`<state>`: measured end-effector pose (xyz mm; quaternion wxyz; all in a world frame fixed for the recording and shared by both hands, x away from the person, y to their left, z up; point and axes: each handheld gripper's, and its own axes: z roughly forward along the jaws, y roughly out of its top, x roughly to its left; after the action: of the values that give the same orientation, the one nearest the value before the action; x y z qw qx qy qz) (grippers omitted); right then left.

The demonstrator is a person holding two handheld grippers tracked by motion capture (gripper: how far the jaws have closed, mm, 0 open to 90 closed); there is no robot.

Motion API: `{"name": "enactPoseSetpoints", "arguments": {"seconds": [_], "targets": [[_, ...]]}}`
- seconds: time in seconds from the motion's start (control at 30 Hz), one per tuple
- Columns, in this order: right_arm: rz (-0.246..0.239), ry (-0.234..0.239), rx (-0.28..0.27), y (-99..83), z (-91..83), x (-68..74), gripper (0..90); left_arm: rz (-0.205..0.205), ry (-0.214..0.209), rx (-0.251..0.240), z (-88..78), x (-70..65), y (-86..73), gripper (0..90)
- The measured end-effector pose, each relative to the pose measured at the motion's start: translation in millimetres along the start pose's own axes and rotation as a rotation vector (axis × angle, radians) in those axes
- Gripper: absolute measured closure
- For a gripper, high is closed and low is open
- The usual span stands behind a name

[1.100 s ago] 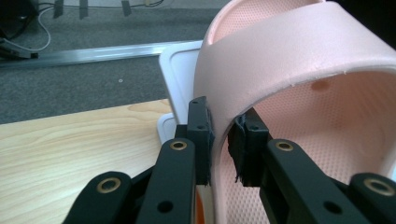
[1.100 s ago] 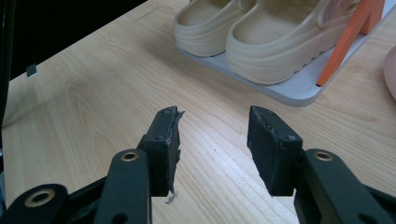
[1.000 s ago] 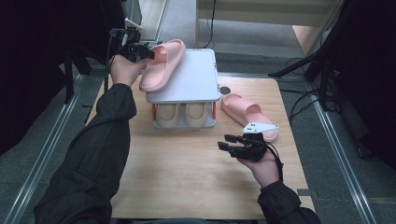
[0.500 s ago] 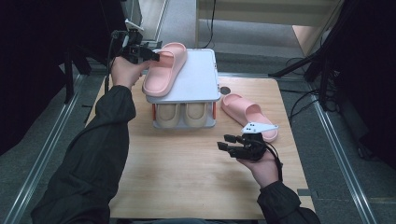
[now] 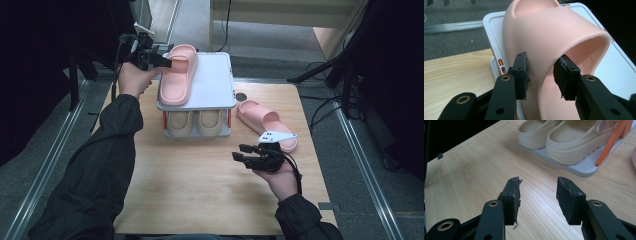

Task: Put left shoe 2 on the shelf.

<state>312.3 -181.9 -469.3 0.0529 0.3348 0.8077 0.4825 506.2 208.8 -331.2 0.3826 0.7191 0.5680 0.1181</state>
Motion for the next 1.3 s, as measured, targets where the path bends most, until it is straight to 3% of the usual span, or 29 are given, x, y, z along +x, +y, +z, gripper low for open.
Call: {"name": "enactPoseSetpoints", "arguments": {"seconds": [0.4,0.5,0.8,1.0,1.3], "targets": [[-0.003,-0.001,-0.003,0.3,0.0,-0.6,54.7,0.038,0.001,0.007,-1.3,-4.0,-1.6,63.4],[-0.002,-0.001,-0.003,0.3,-0.4,-0.6,54.7,0.029,-0.014,-0.004,-5.2,-1.1,-3.8,61.1],[-0.004,-0.002,-0.014,2.3,-1.2,-2.2,54.7,0.080,-0.032,-0.022,-23.4,-3.6,-10.5,54.2],[-0.004,-0.010,-0.030,3.6,-3.9,-9.2,54.7,0.096,-0.046,-0.024,-43.1,0.8,-23.4,50.6],[0.012,-0.024,-0.041,5.5,-5.9,-19.8,54.8,0.101,-0.065,-0.033,-54.4,9.1,-48.2,48.2]]}}
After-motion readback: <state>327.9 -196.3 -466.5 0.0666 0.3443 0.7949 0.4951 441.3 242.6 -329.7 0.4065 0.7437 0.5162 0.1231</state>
